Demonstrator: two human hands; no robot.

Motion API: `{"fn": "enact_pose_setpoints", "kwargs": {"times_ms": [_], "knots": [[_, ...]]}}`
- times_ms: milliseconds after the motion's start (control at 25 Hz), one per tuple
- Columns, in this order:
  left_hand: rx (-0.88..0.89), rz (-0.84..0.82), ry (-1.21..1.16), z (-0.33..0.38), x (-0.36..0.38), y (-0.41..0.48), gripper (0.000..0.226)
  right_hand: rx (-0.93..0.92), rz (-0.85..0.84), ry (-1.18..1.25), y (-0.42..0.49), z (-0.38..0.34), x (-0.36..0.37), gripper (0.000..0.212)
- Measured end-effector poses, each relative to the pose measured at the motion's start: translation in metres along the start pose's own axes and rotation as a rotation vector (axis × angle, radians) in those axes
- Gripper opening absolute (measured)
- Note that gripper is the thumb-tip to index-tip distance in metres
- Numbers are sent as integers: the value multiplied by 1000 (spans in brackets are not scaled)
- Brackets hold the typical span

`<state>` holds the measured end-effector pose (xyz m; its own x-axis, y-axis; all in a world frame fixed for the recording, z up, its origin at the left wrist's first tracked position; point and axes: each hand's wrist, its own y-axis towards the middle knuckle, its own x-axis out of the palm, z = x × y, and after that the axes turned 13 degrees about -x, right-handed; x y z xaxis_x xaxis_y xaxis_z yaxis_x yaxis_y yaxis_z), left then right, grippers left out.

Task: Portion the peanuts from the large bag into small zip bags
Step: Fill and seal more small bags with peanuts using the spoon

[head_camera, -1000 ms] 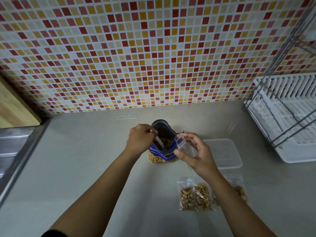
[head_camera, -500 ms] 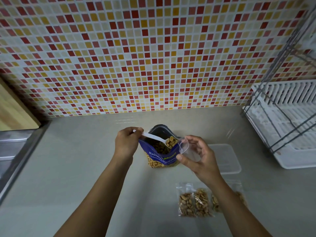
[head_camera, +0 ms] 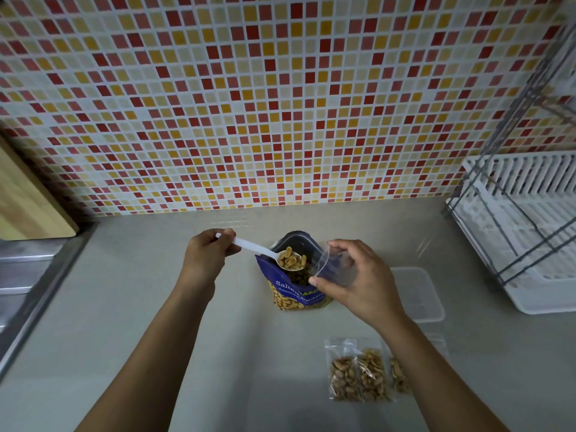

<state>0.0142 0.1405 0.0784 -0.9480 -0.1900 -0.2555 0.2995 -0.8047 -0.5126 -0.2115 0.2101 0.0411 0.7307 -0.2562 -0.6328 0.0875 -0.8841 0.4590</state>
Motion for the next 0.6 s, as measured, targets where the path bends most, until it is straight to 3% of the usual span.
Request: {"fn": "enact_pose_setpoints", "kwargs": {"times_ms": [400, 600], "knots": [[28, -28, -69, 22, -14, -11, 26, -12, -24, -51, 8, -4, 12, 66], [101, -45, -17, 30, -9, -18, 13, -21, -14, -37, 13, -7, 14, 66]]}}
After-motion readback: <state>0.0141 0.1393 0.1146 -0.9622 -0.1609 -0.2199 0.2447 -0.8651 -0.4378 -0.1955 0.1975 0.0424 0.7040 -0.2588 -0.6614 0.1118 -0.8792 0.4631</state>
